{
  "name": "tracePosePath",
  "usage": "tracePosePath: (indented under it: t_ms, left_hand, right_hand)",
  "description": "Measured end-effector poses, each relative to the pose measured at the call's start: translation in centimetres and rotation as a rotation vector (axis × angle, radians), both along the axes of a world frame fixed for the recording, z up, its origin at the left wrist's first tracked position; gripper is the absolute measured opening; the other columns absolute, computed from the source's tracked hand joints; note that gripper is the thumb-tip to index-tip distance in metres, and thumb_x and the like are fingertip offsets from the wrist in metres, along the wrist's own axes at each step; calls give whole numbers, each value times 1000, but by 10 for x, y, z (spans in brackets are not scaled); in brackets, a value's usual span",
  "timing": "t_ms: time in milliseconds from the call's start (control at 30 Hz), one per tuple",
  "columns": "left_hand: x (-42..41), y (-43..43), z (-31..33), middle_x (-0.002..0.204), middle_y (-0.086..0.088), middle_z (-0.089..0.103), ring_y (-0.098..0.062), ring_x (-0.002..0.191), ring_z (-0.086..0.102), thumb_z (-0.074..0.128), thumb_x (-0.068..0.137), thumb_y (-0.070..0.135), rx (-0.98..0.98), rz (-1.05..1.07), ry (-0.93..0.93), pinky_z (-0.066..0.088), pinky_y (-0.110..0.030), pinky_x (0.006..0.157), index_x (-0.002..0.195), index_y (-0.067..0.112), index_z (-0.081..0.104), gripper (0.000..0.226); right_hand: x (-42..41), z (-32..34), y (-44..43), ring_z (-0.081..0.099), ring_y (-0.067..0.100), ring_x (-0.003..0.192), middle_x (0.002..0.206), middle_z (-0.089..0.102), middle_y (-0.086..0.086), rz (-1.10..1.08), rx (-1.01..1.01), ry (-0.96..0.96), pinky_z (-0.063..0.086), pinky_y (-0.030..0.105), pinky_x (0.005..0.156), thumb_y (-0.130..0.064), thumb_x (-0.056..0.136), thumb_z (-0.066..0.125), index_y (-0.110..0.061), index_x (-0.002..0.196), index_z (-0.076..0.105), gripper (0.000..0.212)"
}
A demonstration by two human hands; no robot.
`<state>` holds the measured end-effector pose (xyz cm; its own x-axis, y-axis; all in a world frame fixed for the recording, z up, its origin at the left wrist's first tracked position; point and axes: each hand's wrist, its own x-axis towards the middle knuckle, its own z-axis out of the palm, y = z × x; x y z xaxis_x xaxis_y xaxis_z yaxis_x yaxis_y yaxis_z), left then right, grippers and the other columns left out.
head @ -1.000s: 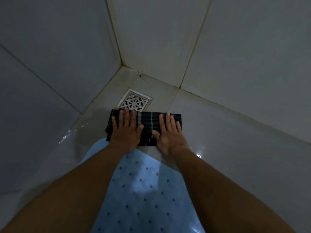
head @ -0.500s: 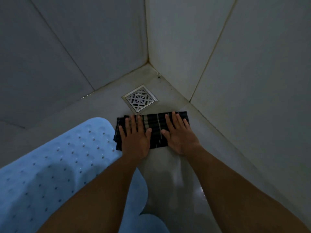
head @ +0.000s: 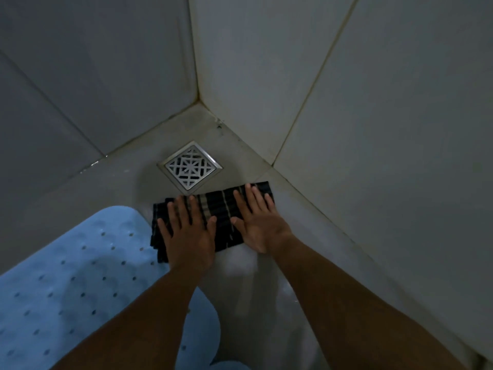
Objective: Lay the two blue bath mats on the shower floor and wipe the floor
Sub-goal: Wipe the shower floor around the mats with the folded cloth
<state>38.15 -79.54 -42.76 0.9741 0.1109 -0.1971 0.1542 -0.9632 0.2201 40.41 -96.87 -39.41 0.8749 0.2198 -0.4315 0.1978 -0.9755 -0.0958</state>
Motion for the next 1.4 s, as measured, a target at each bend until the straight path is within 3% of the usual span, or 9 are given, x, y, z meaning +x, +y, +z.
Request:
tracePosePath:
  t_ms: [233, 467, 633, 1033, 1400]
  left_hand:
    - [8, 0, 9, 165, -8, -17, -28, 151, -19, 10, 100, 57, -7, -6, 107, -9, -52, 121, 157, 19, -11, 72]
    - [6, -1, 8, 166, -9, -13, -28, 152, -16, 9, 99, 57, 36, -6, 74, -9, -52, 119, 158, 18, -8, 73]
    - [-4, -22, 13, 163, -9, -25, -27, 149, -25, 9, 102, 57, 9, 108, 166, -15, -53, 119, 155, 18, -19, 71]
    - [-84, -111, 1, 163, -7, -24, -26, 149, -25, 9, 102, 57, -5, 362, 140, -15, -53, 119, 156, 20, -17, 71]
    - [-104, -131, 1, 163, -9, -24, -27, 149, -26, 10, 102, 58, -20, 394, 131, -15, -53, 118, 156, 20, -17, 72]
  right_hand:
    - [2, 6, 0, -27, 23, 148, 151, -37, 5, 13, -37, 44, -9, 44, 122, -51, 104, 7, -20, 154, -22, 66]
    - [13, -3, -9, -25, 20, 149, 162, -26, 4, 64, 19, 6, -12, 42, 122, -54, 103, 10, -25, 156, -18, 66]
    - [15, -8, -23, -23, 18, 149, 163, -24, 4, 149, 57, -15, -13, 40, 121, -55, 103, 8, -28, 156, -17, 65]
    - [-27, -16, -92, -26, 17, 148, 161, -28, 3, 344, 59, 28, -13, 40, 121, -55, 103, 8, -29, 155, -20, 64]
    - [-34, -25, -106, -25, 20, 149, 162, -25, 5, 391, 71, -7, -15, 41, 120, -53, 104, 8, -28, 156, -18, 64]
